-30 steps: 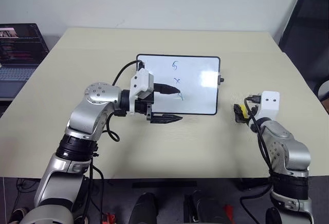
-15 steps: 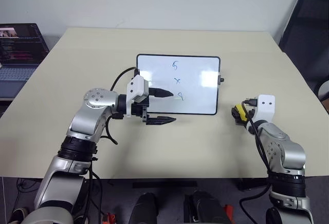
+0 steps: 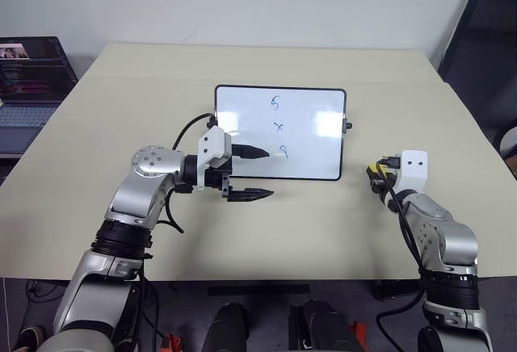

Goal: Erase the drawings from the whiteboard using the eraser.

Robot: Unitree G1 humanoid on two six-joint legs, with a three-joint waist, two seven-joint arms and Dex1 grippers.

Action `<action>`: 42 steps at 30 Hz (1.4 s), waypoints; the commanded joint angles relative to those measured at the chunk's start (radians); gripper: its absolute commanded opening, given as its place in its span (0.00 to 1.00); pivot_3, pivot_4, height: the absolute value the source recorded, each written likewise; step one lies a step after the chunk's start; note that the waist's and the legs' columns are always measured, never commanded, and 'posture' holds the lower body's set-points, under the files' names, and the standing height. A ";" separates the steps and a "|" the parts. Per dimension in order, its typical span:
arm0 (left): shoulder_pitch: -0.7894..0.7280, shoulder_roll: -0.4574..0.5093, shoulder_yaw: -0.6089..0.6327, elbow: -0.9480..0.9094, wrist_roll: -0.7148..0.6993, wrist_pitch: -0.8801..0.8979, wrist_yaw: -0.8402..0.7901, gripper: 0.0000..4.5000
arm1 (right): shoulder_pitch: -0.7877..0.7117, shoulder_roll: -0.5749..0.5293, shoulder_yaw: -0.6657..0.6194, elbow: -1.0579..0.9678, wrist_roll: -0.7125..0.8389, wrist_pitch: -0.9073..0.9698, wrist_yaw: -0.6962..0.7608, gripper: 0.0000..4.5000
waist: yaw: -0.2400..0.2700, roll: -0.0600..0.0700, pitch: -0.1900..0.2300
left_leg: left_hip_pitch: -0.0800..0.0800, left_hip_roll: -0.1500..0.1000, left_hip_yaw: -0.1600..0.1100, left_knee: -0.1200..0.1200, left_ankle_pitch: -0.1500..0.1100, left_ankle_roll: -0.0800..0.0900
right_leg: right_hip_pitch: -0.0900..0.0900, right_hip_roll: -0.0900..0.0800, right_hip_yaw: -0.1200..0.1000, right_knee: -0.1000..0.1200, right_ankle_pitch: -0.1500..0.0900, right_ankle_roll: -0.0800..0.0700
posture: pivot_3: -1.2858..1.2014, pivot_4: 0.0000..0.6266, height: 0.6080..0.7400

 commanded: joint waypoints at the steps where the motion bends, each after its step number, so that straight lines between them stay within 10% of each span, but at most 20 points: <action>1: 0.001 0.003 0.024 -0.026 0.011 0.023 0.040 1.00 | 0.012 -0.008 -0.006 -0.037 -0.008 -0.012 0.000 0.23 | 0.000 0.000 0.000 | 0.000 0.000 0.000 0.000 0.000 0.000 | 0.000 0.000 0.000 0.000 0.000 0.000 | 0.52 0.24 1.00; 16: 0.130 -0.024 0.128 -0.284 0.050 0.278 0.451 1.00 | 0.192 -0.030 0.076 -0.363 0.011 -0.155 0.118 0.23 | -0.002 0.000 0.000 | 0.000 0.001 -0.001 0.002 0.000 0.000 | 0.000 0.000 0.001 0.002 0.000 0.002 | 0.52 0.24 1.00; 25: 0.115 0.033 0.151 -0.327 0.071 0.363 0.518 1.00 | -0.015 -0.116 0.203 -0.376 0.029 -0.119 0.243 0.23 | -0.003 0.000 0.000 | 0.002 0.001 0.000 0.004 0.000 0.000 | 0.001 0.000 0.001 0.006 0.000 0.003 | 0.52 0.24 1.00; 42: 0.011 0.041 0.118 -0.267 0.107 0.440 0.557 1.00 | -0.555 -0.006 0.480 0.259 -0.232 -0.427 0.330 0.23 | -0.008 0.000 0.000 | 0.001 0.000 -0.001 0.004 0.000 0.000 | 0.000 -0.001 0.000 0.006 0.003 -0.002 | 0.52 0.24 1.00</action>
